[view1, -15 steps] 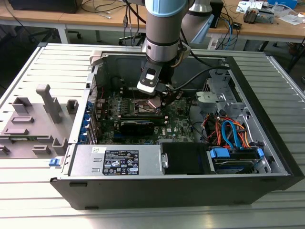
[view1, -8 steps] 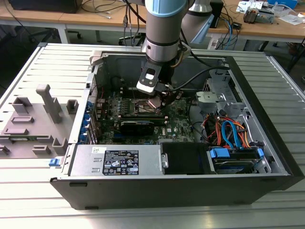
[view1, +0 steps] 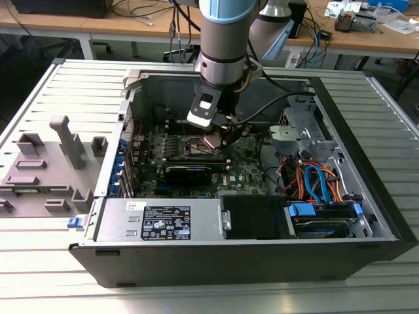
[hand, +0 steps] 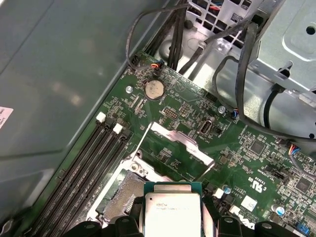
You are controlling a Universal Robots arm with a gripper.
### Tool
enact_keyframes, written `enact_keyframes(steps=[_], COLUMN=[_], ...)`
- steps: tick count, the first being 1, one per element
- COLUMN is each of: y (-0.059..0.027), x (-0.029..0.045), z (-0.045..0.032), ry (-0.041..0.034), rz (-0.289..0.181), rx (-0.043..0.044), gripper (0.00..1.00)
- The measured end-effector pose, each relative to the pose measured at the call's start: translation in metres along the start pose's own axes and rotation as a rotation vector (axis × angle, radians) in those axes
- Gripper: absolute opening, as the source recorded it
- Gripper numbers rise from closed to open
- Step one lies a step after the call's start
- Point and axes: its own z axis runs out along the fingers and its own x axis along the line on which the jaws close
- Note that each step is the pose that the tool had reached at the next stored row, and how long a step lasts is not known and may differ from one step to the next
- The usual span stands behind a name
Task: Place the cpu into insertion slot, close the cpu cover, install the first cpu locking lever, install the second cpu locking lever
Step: 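Place the cpu into insertion slot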
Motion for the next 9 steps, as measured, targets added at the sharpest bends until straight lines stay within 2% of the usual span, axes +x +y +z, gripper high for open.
enact_keyframes(steps=[9], y=[0.0000], x=[0.0000], z=[0.0000], ry=[-0.0012], rz=[0.020], rx=[-0.0003], gripper=[0.55])
